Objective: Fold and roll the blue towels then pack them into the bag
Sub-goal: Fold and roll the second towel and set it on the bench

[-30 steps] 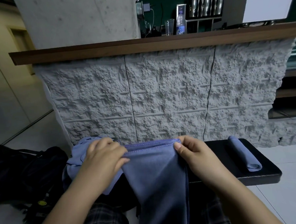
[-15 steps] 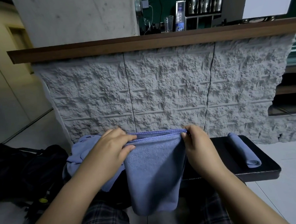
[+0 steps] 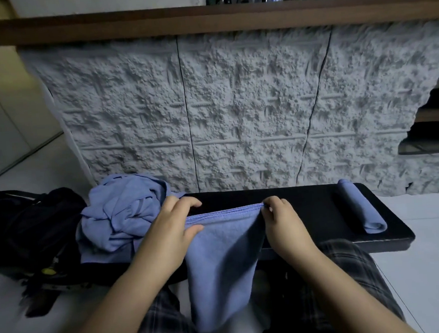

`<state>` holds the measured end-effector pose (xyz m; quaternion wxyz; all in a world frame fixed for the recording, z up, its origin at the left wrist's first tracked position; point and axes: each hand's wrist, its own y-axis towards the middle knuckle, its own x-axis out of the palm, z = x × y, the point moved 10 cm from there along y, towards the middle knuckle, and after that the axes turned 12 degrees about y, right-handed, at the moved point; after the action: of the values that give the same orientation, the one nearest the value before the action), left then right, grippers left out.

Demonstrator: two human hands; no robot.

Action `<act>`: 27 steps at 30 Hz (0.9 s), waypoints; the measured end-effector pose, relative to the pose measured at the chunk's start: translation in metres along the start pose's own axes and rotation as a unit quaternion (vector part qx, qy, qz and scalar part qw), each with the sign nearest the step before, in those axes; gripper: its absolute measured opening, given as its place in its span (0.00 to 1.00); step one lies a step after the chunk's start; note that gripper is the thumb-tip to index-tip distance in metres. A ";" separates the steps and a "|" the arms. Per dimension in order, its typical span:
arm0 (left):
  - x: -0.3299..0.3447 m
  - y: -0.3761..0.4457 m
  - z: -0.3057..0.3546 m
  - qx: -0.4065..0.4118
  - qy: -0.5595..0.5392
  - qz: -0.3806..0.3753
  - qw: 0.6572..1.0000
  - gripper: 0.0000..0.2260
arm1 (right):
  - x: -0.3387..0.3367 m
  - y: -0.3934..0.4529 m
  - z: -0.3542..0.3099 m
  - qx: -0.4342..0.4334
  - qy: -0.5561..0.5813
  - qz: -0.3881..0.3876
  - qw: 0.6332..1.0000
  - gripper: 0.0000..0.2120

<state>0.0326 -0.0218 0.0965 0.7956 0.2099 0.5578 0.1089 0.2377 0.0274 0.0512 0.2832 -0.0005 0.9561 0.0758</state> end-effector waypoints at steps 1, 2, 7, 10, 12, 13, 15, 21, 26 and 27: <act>0.007 0.001 -0.007 -0.020 0.007 -0.014 1.000 0.16 | 0.003 0.001 0.005 0.008 0.005 -0.003 1.000 0.12; 0.014 0.003 -0.014 -0.037 0.016 -0.036 0.999 0.15 | 0.005 0.003 0.009 0.013 0.010 -0.003 1.000 0.12; 0.037 0.016 -0.035 -0.061 0.055 -0.104 0.991 0.05 | 0.010 0.016 0.017 0.000 0.026 0.014 1.000 0.08; 0.036 0.022 -0.049 -0.088 -0.018 -0.051 0.995 0.08 | 0.004 0.025 0.018 -0.026 0.033 0.029 0.999 0.05; 0.043 0.024 -0.068 -0.144 -0.096 -0.014 0.985 0.10 | 0.002 0.031 0.020 -0.031 0.060 0.035 0.997 0.04; 0.049 0.024 -0.076 -0.178 -0.135 -0.002 0.975 0.09 | 0.003 0.035 0.023 -0.030 0.080 0.037 0.996 0.03; 0.067 0.026 -0.087 -0.236 -0.234 0.010 0.943 0.06 | 0.008 0.043 0.029 -0.023 0.139 0.031 0.989 0.05; 0.099 0.048 -0.088 -0.215 -0.362 0.002 0.907 0.10 | 0.017 0.078 0.041 -0.017 0.243 0.027 0.970 0.06; 0.115 0.079 -0.091 -0.138 -0.358 -0.004 0.924 0.15 | 0.025 0.115 0.041 -0.036 0.219 0.019 0.975 0.07; 0.121 0.085 -0.090 -0.123 -0.350 -0.012 0.929 0.17 | 0.026 0.123 0.040 -0.042 0.203 0.021 0.978 0.08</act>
<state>-0.0038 0.1225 0.0071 0.9610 0.1285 0.2291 0.0864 0.2323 0.1557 0.0219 0.0812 -0.0082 0.9894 0.1205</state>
